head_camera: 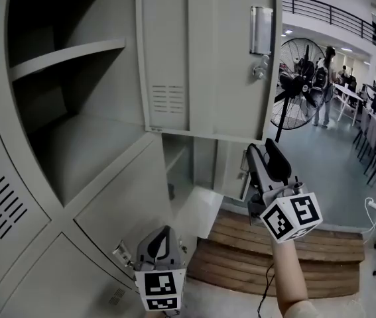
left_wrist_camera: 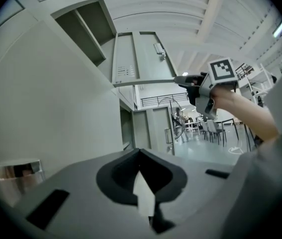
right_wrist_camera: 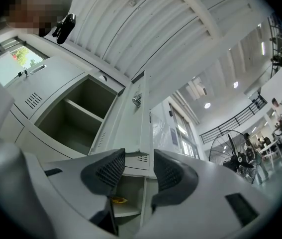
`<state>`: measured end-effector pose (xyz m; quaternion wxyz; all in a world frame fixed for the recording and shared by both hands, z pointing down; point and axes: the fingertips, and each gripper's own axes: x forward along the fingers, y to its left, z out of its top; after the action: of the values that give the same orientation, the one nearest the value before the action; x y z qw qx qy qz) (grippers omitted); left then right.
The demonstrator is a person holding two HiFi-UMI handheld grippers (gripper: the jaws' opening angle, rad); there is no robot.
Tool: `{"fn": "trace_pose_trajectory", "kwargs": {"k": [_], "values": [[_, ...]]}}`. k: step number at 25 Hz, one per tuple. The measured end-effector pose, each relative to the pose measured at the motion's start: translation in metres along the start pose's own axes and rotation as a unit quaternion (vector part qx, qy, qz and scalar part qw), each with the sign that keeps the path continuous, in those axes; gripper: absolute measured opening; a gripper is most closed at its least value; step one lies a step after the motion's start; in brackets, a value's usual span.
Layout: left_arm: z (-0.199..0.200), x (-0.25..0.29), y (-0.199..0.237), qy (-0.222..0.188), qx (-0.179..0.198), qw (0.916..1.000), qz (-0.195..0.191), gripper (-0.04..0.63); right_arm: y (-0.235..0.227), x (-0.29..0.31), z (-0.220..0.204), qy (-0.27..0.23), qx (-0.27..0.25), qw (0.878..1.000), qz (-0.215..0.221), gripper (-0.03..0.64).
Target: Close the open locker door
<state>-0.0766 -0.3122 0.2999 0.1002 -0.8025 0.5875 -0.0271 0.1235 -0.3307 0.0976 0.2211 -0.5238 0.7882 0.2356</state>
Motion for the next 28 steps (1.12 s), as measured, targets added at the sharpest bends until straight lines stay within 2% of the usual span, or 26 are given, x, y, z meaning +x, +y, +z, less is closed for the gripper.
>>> {"fn": "trace_pose_trajectory", "kwargs": {"k": [13, 28], "values": [[-0.011, -0.003, -0.004, 0.015, -0.007, 0.9999, -0.001, 0.002, 0.007, -0.009, 0.009, -0.013, 0.017, 1.000, 0.017, 0.144], [-0.012, -0.051, -0.015, 0.019, -0.005, 0.9995, 0.024, 0.002, 0.055, -0.047, 0.036, -0.031, 0.032, 0.997, 0.068, 0.107]]}}
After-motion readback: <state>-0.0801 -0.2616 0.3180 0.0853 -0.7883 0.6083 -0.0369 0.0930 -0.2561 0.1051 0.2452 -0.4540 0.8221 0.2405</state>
